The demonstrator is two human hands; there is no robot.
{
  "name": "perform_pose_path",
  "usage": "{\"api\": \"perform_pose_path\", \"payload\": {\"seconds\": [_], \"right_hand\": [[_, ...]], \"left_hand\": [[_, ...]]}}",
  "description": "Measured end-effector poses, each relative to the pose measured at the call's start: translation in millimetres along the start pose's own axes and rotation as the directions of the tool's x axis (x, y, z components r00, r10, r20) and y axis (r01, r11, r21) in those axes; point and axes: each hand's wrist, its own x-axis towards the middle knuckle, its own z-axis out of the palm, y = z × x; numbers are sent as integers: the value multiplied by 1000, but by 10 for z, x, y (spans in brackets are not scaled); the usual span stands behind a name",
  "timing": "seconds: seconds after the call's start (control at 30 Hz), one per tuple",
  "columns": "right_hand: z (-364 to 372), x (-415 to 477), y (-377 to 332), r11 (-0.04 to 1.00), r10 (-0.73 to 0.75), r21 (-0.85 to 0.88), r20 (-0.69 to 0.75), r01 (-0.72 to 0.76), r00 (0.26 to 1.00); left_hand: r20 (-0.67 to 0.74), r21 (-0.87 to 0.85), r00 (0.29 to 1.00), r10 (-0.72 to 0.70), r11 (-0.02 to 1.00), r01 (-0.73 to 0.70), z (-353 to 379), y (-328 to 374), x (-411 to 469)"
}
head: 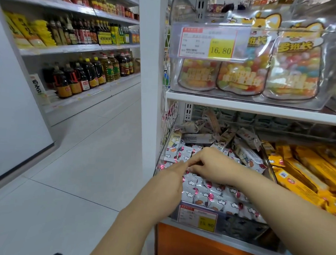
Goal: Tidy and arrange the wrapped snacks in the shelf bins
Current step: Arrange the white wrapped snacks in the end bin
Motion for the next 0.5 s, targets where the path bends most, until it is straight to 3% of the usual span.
{"api": "perform_pose_path", "payload": {"seconds": [0.17,0.33,0.5], "right_hand": [[28,-242,87,997,44,-66,-33,-46,998],[18,-393,39,999,52,2,22,-52,998],[42,-473,58,998,57,31,94,-60,994]], "left_hand": [[-1,92,1000,-26,995,26,49,-40,89],[82,195,996,-45,980,28,79,-27,121],[100,89,991,-85,993,76,34,15,111]]}}
